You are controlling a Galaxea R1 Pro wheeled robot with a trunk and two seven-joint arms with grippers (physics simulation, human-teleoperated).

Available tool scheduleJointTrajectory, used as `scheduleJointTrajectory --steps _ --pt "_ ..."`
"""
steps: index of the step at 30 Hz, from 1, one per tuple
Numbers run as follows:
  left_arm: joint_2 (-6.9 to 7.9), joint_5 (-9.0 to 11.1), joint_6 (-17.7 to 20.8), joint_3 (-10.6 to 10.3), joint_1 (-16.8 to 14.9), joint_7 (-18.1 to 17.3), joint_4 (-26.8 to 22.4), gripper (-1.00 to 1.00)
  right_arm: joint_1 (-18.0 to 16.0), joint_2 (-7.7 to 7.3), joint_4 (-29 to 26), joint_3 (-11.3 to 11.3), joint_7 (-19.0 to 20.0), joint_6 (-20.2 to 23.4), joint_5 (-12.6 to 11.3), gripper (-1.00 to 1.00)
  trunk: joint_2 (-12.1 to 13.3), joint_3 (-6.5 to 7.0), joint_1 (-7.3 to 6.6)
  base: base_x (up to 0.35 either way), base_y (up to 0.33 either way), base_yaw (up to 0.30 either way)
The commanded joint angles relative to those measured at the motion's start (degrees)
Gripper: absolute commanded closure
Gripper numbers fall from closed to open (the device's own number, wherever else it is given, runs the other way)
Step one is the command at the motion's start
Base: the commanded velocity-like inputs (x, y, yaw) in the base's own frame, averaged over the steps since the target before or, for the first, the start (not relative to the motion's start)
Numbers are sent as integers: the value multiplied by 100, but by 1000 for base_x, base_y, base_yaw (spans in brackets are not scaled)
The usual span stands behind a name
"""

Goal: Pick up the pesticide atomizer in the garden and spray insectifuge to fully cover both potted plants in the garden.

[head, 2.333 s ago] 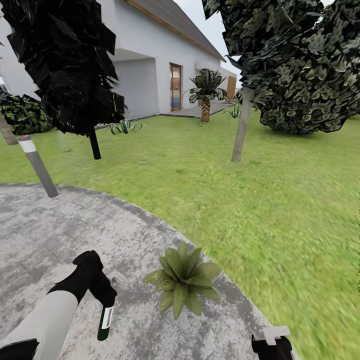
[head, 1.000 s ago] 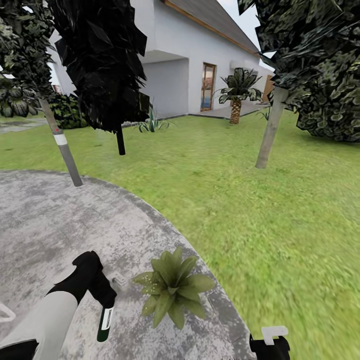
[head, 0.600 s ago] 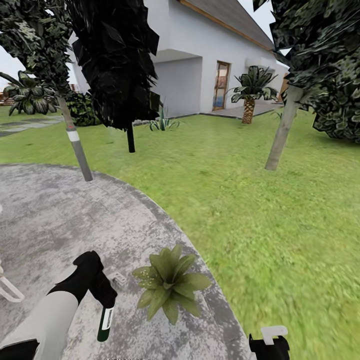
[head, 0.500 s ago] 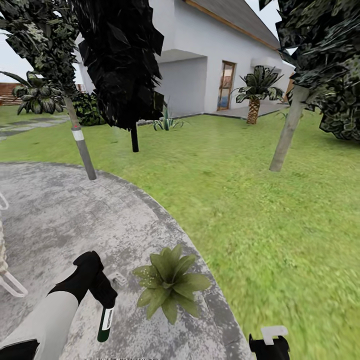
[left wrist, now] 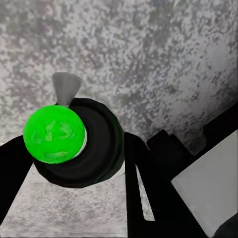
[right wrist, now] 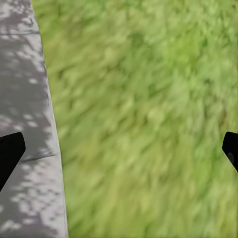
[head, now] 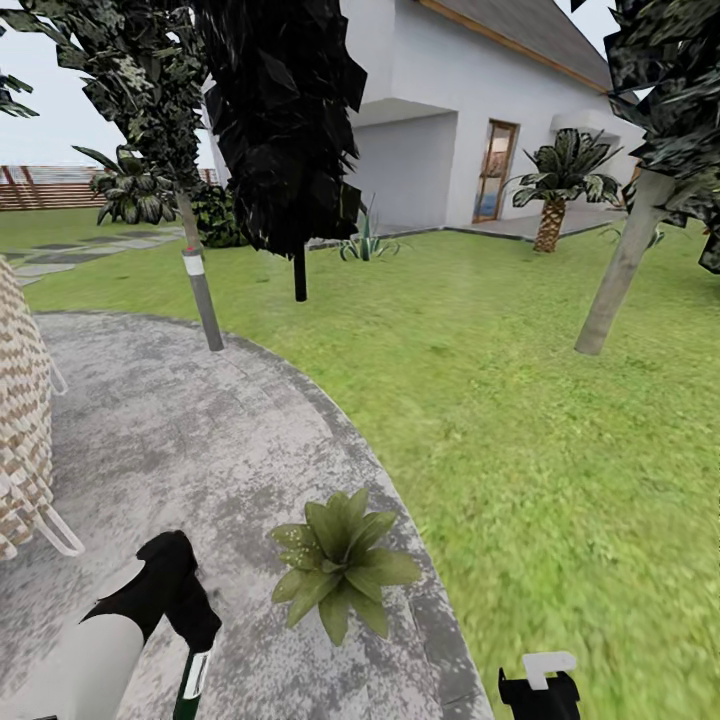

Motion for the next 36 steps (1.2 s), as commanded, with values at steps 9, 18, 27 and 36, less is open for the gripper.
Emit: scheduleJointTrajectory --steps 9,18,27,36 --pt "308 41 -703 97 154 113 59 100 -8 0 18 -41 -22 -22 67 -100 -2 -4 -1 0 -1 5" --pt "120 134 -711 131 157 711 75 100 -7 0 19 -41 -21 -22 66 -100 -2 -4 -1 0 0 216" --pt "-56 966 -682 128 304 1466 295 100 -2 -79 19 -38 -22 -22 85 -100 -2 -4 -1 0 0 6" --pt "-168 1120 -684 127 380 1938 387 100 -7 -71 9 -41 -22 -29 76 -100 -2 -4 -1 0 0 0"
